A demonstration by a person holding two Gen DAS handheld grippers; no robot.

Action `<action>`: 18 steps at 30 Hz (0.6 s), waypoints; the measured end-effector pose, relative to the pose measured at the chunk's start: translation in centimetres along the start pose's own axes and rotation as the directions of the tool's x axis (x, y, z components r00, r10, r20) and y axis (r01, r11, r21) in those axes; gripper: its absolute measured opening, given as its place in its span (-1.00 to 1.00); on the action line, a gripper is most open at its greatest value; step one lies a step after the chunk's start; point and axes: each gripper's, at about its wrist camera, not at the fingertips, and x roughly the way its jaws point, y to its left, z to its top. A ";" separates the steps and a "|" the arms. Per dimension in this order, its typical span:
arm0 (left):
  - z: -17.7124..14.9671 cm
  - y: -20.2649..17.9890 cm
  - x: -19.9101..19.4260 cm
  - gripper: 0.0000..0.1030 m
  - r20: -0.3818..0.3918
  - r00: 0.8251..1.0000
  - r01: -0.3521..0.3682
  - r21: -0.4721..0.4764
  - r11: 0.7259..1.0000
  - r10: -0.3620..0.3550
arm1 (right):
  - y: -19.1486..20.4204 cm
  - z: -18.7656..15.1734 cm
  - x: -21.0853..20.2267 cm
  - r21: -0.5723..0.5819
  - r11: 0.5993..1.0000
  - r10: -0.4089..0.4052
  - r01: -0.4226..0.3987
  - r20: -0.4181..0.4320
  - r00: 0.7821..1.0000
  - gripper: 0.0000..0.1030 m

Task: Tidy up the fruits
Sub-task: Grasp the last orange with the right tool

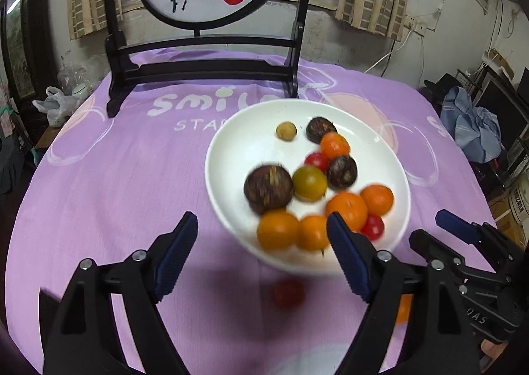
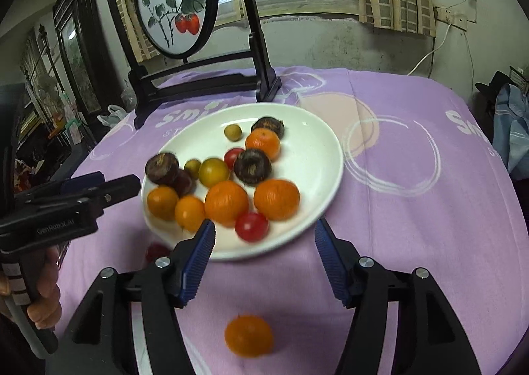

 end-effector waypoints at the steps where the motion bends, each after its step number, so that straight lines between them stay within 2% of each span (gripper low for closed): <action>1: -0.5 0.0 -0.3 0.54 0.000 1.000 0.002 0.001 1.000 -0.002 | 0.1 -0.5 -0.2 -0.005 1.000 -0.004 0.004 -0.006 1.000 0.24; 5: -3.9 0.5 -1.8 0.62 -0.003 1.000 0.003 -0.013 1.000 -0.003 | 0.6 -3.0 -1.1 -0.029 1.000 -0.010 0.008 -0.036 0.999 0.24; 10: -7.7 1.1 -1.8 0.62 -0.042 0.999 -0.007 -0.031 1.000 0.006 | 0.8 -5.2 -1.3 -0.027 1.000 -0.012 0.011 -0.064 0.998 0.24; 18: -9.3 1.8 -1.0 0.62 -0.038 0.999 -0.032 -0.008 0.999 0.032 | 1.7 -7.2 -0.3 -0.046 0.999 -0.031 0.026 -0.116 0.993 0.24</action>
